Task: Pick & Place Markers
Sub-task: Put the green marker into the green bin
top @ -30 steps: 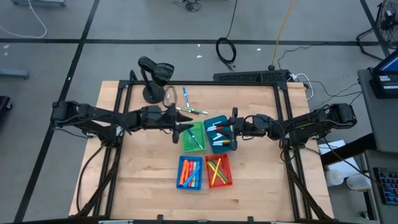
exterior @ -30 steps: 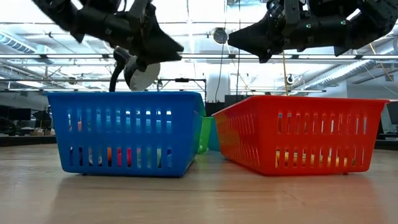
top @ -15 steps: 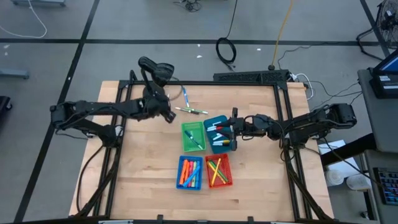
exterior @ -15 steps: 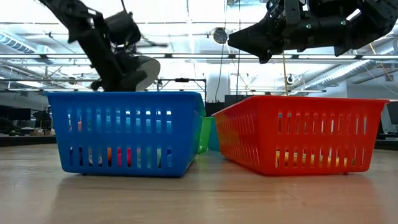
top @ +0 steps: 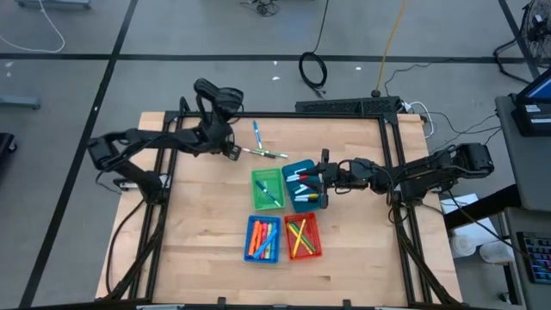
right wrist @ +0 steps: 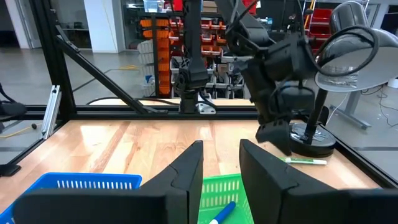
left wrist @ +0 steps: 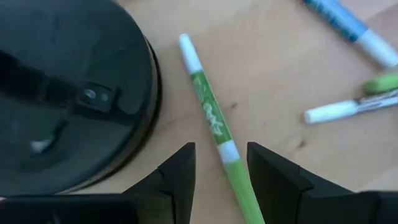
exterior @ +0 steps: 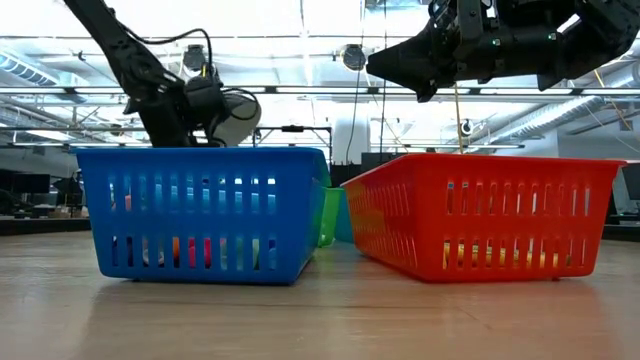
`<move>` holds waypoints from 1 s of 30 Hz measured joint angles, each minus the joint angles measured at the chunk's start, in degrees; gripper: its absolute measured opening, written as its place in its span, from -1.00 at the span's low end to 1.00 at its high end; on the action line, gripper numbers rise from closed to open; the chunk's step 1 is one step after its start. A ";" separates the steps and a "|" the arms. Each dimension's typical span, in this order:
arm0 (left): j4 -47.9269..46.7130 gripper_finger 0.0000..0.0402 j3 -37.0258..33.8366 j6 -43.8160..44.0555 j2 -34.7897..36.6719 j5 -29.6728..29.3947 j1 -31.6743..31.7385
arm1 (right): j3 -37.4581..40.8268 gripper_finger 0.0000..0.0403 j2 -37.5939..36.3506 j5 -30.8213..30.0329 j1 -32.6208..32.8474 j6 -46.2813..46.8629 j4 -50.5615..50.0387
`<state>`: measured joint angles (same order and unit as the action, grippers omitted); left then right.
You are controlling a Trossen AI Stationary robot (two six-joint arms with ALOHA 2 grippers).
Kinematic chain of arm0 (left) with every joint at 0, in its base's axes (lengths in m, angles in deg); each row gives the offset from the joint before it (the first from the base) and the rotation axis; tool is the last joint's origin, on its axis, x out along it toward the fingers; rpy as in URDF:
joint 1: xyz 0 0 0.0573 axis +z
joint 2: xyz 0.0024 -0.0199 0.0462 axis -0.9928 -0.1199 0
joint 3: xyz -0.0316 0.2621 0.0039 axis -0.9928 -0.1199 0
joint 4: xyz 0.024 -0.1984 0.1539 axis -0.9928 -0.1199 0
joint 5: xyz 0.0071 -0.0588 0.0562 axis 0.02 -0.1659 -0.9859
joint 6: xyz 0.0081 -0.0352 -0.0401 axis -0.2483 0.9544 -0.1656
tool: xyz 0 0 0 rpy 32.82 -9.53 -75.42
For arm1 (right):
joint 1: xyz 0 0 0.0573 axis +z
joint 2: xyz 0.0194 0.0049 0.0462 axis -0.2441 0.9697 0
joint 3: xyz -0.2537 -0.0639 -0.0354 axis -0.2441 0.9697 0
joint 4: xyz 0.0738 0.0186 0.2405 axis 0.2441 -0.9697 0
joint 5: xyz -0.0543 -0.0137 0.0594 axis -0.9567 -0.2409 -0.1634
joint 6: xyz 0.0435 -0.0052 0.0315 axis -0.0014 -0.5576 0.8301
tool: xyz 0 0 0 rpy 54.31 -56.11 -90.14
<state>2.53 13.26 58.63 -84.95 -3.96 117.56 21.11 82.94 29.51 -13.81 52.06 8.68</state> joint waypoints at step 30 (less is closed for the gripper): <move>-1.72 -0.84 0.10 0.20 -5.39 0.67 -3.37 | 0.00 -0.55 0.00 0.00 0.00 0.02 -0.01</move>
<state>0.81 13.36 58.83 -90.34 -3.29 114.19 21.11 82.94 29.51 -13.81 52.09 8.67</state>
